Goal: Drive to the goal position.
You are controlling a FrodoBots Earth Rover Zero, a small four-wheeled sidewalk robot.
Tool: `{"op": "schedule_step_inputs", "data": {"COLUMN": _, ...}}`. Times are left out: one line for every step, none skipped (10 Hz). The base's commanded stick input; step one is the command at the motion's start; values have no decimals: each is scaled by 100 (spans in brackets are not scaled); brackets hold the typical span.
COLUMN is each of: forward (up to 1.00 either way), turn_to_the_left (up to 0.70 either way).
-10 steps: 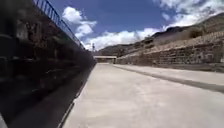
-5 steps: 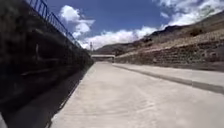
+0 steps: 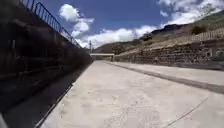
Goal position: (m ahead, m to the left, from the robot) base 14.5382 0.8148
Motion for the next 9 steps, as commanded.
{"op": "schedule_step_inputs", "data": {"forward": 100, "turn_to_the_left": -1}}
{"op": "schedule_step_inputs", "data": {"forward": 100, "turn_to_the_left": -1}}
{"op": "schedule_step_inputs", "data": {"forward": 100, "turn_to_the_left": -1}}
{"op": "schedule_step_inputs", "data": {"forward": 100, "turn_to_the_left": -1}}
{"op": "schedule_step_inputs", "data": {"forward": 100, "turn_to_the_left": -1}}
{"op": "schedule_step_inputs", "data": {"forward": 100, "turn_to_the_left": -1}}
{"op": "schedule_step_inputs", "data": {"forward": 100, "turn_to_the_left": -1}}
{"op": "schedule_step_inputs", "data": {"forward": 100, "turn_to_the_left": -1}}
{"op": "schedule_step_inputs", "data": {"forward": 100, "turn_to_the_left": -1}}
